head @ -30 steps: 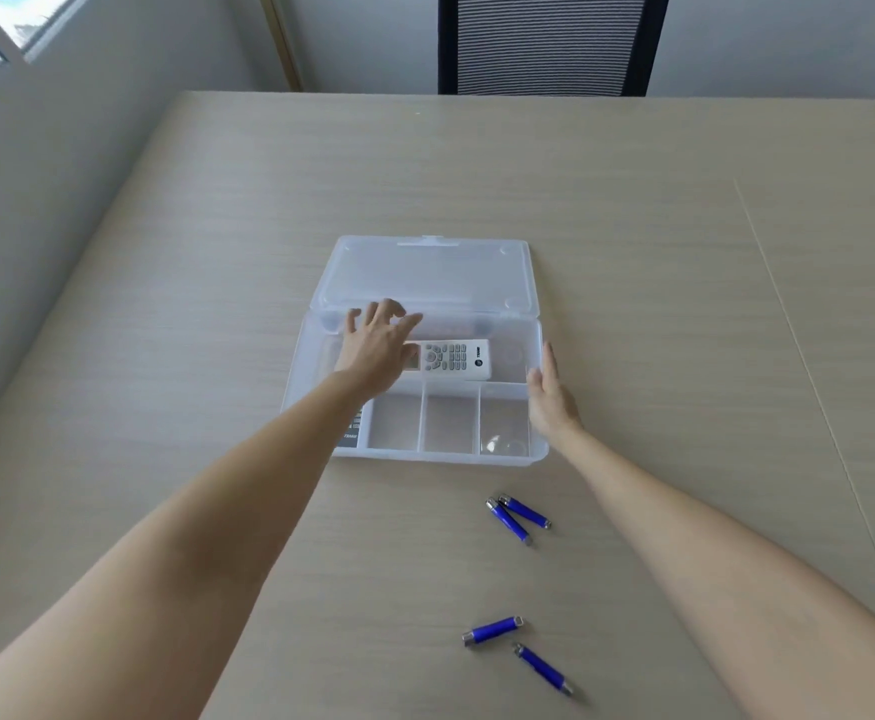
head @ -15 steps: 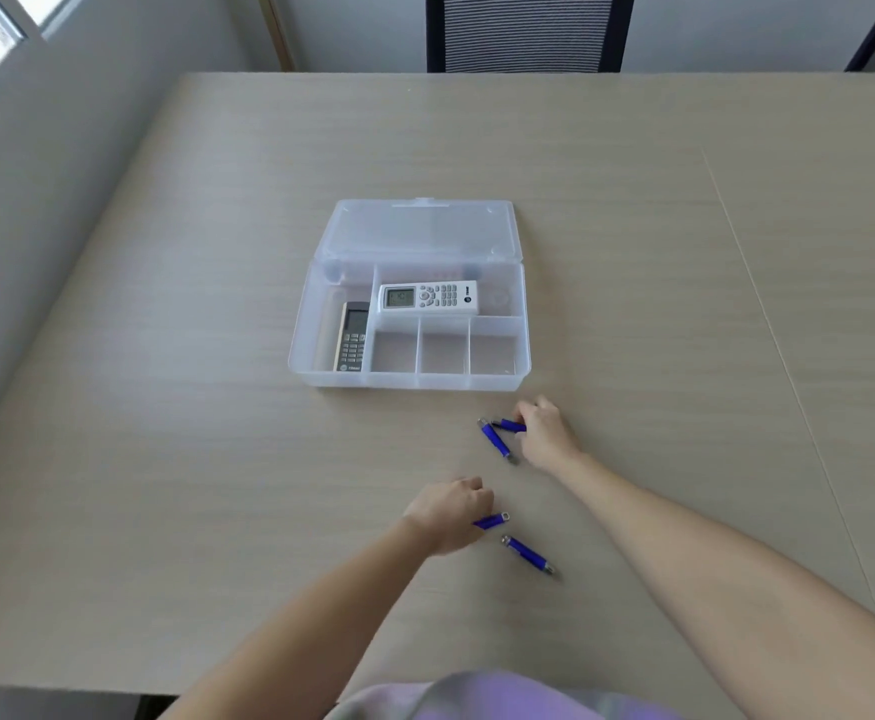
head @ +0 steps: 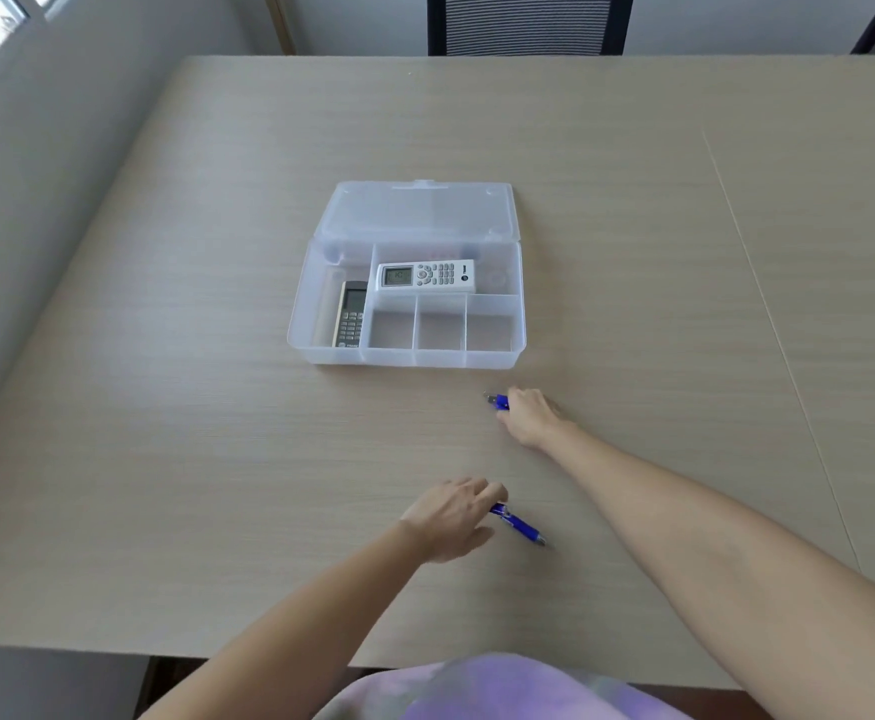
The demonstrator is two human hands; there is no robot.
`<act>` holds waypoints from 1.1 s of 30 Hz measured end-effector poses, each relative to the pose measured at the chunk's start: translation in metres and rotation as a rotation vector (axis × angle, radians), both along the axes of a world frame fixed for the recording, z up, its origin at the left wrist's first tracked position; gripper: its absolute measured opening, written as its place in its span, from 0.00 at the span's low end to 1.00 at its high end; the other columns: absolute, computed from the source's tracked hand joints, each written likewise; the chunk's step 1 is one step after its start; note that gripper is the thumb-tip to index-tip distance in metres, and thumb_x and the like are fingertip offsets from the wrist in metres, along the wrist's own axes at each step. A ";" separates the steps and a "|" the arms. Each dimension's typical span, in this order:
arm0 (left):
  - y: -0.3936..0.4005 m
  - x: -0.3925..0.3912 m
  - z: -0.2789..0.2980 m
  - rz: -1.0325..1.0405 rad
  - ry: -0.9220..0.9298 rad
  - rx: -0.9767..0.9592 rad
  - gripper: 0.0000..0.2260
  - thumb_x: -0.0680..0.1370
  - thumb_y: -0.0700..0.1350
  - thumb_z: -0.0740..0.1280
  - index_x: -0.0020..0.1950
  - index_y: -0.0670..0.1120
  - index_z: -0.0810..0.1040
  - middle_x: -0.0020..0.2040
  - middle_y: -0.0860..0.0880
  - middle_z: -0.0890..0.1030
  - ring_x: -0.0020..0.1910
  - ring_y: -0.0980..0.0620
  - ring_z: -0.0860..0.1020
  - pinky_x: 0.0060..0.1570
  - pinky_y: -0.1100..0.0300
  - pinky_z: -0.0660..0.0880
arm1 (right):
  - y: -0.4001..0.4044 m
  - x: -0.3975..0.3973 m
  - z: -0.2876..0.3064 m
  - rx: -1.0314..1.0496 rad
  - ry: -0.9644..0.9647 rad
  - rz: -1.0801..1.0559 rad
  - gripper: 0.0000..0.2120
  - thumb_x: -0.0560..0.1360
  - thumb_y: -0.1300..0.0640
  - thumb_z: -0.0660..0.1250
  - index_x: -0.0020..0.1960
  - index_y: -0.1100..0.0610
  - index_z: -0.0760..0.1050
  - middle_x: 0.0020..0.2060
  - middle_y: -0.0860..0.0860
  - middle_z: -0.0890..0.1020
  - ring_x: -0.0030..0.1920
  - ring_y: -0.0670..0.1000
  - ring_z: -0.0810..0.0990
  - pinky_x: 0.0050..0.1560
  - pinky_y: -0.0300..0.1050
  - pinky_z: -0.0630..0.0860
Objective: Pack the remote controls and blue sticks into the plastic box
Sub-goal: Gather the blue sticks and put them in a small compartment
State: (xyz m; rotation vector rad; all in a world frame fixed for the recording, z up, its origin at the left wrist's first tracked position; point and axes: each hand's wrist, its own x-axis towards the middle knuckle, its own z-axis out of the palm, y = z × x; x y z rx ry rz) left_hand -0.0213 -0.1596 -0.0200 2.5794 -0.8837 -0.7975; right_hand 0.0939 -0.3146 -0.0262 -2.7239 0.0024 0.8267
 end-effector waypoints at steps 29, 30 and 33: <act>0.042 0.146 0.031 1.028 -0.139 -0.426 0.08 0.83 0.43 0.53 0.45 0.43 0.60 0.42 0.50 0.77 0.41 0.44 0.70 0.64 0.47 0.62 | 0.045 0.127 0.036 0.264 0.337 -0.366 0.12 0.67 0.66 0.72 0.33 0.59 0.69 0.32 0.54 0.76 0.31 0.50 0.75 0.28 0.37 0.75; 0.042 0.146 0.032 1.034 -0.129 -0.453 0.07 0.83 0.42 0.53 0.46 0.43 0.61 0.46 0.52 0.77 0.41 0.49 0.70 0.63 0.48 0.62 | 0.048 0.131 0.038 0.222 0.365 -0.339 0.13 0.67 0.62 0.73 0.33 0.58 0.69 0.32 0.54 0.80 0.33 0.50 0.78 0.32 0.38 0.77; 0.044 0.145 0.037 1.054 -0.116 -0.515 0.08 0.83 0.43 0.54 0.46 0.43 0.63 0.51 0.58 0.76 0.41 0.61 0.71 0.56 0.52 0.66 | 0.047 0.141 0.052 0.039 0.353 -0.212 0.15 0.69 0.50 0.73 0.32 0.56 0.72 0.22 0.49 0.80 0.29 0.48 0.79 0.36 0.38 0.73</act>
